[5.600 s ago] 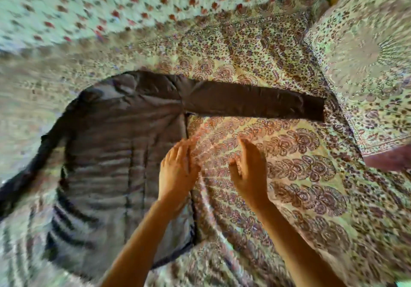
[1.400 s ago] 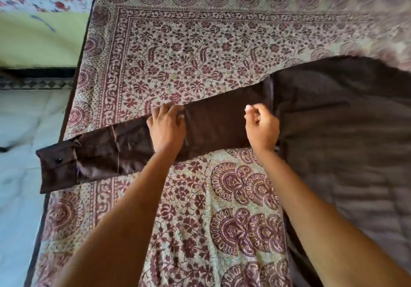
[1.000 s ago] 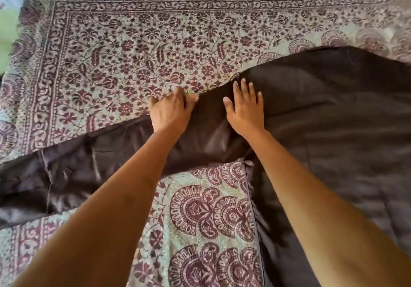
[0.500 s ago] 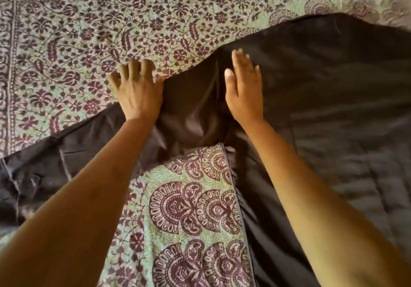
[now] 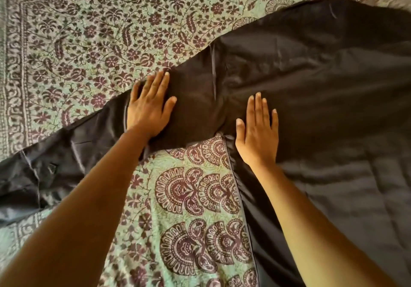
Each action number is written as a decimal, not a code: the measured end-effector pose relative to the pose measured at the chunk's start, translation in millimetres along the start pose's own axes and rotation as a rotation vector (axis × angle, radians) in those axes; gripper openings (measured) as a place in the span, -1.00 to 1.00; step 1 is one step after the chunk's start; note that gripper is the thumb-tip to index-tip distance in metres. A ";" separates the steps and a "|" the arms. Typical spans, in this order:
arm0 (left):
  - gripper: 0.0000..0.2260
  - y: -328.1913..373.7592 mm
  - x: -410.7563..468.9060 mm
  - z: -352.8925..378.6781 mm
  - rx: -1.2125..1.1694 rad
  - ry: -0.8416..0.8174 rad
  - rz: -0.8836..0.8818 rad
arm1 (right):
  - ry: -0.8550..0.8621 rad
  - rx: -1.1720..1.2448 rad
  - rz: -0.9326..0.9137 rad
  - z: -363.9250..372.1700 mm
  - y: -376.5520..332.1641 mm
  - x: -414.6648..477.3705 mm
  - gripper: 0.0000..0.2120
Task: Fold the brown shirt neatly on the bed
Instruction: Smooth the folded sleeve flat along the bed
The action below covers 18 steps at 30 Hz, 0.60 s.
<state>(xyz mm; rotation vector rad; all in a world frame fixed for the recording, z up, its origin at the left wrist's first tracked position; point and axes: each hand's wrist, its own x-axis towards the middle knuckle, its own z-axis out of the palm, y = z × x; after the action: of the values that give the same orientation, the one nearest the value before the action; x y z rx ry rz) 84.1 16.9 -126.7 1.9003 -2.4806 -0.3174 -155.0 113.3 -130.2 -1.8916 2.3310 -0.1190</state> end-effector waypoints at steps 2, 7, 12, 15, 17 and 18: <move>-0.42 -34.6 -1.4 -9.4 0.001 -0.011 -0.096 | -0.003 0.000 0.001 -0.8 0.2 0.7 -0.40; -0.49 -20.6 3.1 -21.5 0.016 0.029 -0.316 | -0.005 -0.010 0.008 -1.9 0.0 2.4 -0.38; -0.50 93.2 -27.6 -0.7 -0.090 0.021 -0.082 | -0.019 -0.024 0.015 -3.0 0.1 1.2 -0.38; -0.47 58.3 -47.9 7.3 -0.055 -0.003 -0.083 | -0.022 -0.021 0.016 -4.1 -0.1 1.4 -0.38; -0.45 10.2 -59.7 3.0 -0.045 0.033 -0.161 | -0.029 -0.024 0.009 -4.1 0.7 1.7 -0.38; -0.44 -15.4 -65.1 -0.9 -0.039 0.041 -0.209 | -0.035 -0.026 0.008 -4.3 1.0 1.9 -0.37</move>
<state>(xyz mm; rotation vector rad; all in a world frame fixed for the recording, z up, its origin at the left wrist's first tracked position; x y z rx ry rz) 116.4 75.2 -120.3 2.1308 -2.2375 -0.3216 -157.0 111.5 -126.2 -1.8802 2.3285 -0.0550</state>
